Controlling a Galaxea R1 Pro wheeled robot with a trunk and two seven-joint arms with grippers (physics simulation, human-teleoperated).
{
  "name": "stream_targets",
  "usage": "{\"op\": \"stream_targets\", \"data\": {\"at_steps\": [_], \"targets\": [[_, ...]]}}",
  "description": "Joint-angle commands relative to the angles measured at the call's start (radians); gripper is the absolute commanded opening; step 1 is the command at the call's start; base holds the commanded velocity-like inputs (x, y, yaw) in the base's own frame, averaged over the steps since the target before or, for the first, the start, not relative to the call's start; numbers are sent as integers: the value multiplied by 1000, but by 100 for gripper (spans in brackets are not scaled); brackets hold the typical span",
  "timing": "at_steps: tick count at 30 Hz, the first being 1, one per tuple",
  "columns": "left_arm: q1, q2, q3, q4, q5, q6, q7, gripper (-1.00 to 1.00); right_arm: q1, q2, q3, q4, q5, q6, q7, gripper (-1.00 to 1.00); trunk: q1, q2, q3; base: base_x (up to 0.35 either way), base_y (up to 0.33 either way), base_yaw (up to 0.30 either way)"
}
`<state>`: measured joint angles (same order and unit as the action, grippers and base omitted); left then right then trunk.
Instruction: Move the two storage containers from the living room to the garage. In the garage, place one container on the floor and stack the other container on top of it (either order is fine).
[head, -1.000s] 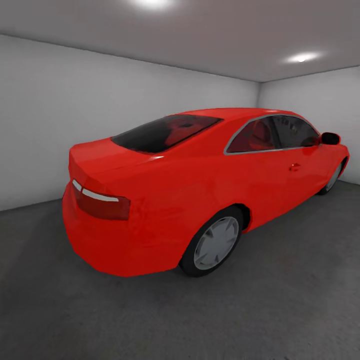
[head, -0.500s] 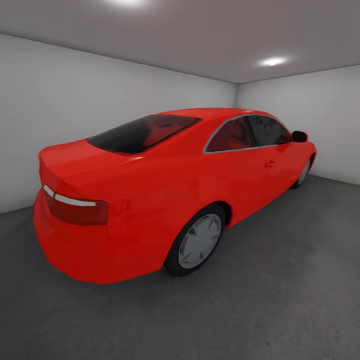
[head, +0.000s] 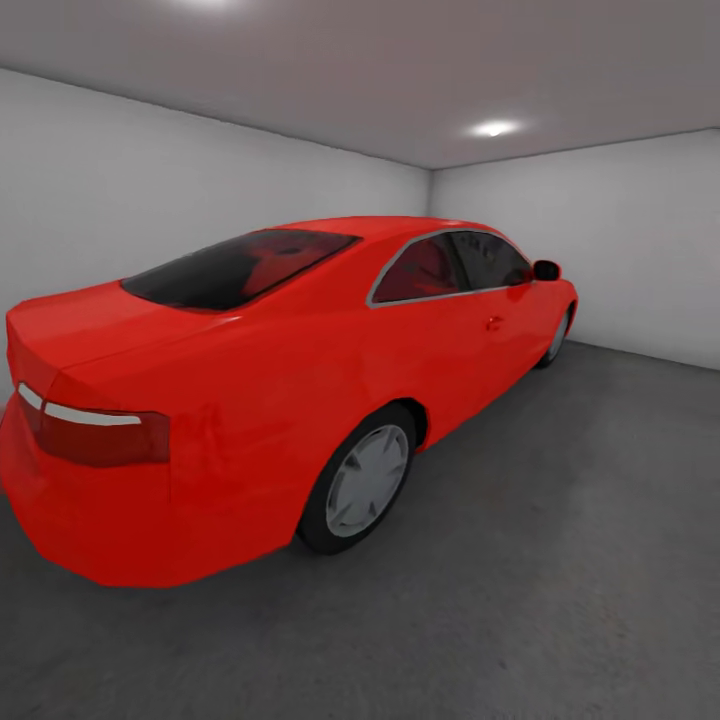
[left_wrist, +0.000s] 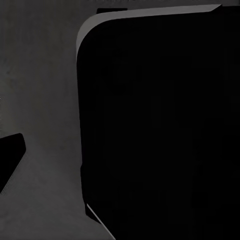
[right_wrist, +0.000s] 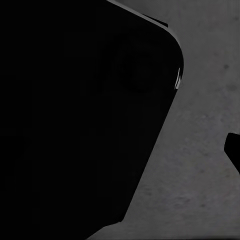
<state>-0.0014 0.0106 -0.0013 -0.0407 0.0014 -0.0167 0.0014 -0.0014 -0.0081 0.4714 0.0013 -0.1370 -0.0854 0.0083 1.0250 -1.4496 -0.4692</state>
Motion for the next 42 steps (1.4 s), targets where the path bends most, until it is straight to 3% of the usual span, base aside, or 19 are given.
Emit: {"op": "stream_targets", "data": {"at_steps": [1, 42], "targets": [[0, 0, 0, 0, 0, -2, 0, 100, 0, 0, 9, 0, -10, -4, 1, 100, 0, 0, -1, 0, 0, -245], [0, 0, 0, -1, 0, -2, 0, 100, 0, -2, 8, 0, -10, -5, 3, 100, 0, 0, -1, 0, 0, -245]]}}
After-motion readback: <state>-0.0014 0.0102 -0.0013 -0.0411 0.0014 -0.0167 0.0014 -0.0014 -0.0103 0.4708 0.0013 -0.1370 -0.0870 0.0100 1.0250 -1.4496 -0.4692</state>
